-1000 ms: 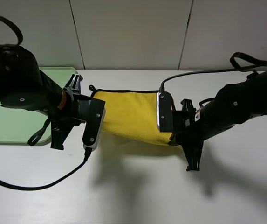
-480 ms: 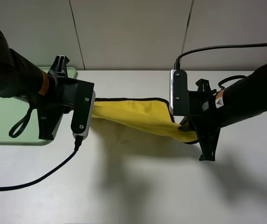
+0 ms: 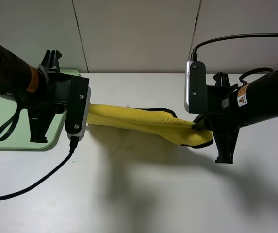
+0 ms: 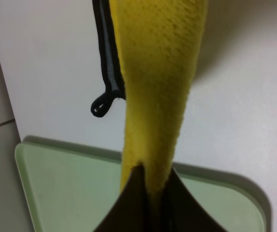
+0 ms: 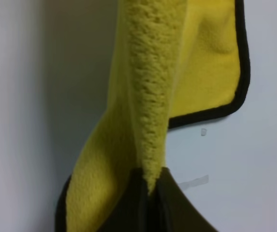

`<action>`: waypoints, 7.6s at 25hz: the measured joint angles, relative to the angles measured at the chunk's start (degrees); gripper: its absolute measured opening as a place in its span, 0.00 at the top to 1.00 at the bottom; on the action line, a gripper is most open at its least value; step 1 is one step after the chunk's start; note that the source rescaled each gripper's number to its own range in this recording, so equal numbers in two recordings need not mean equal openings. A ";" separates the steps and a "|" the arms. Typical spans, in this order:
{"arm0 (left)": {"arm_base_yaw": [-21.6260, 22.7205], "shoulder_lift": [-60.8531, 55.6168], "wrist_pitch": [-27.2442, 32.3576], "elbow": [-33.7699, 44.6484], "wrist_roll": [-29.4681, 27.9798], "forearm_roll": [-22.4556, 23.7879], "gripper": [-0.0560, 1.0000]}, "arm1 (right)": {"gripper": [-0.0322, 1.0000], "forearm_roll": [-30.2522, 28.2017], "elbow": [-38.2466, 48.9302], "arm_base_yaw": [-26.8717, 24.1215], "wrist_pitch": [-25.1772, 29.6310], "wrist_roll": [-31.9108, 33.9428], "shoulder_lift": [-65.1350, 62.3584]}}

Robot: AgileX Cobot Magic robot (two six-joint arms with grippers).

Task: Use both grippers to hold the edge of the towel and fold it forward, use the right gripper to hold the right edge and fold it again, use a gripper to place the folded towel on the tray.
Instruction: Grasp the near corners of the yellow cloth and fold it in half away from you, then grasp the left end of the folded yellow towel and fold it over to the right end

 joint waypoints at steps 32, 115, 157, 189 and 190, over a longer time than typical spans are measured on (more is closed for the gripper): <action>7.42 19.37 -4.19 -4.65 -14.41 13.10 0.95 | 0.97 -4.28 -9.51 0.00 -16.90 0.00 20.84; 7.53 31.21 -4.34 -10.40 -51.00 39.87 0.10 | 0.00 13.93 -9.97 -5.30 -28.83 0.14 18.72; 7.53 31.21 -9.08 -10.40 -50.96 39.87 0.00 | 0.00 3.80 -1.06 -5.30 46.25 50.24 -49.14; 7.53 31.21 -9.08 -10.40 -50.96 39.87 0.00 | 0.00 4.77 9.06 -8.78 38.02 56.74 -73.29; 7.53 31.21 -9.13 -10.40 -50.96 39.87 0.00 | 0.00 4.71 9.06 -9.51 38.02 56.74 -75.63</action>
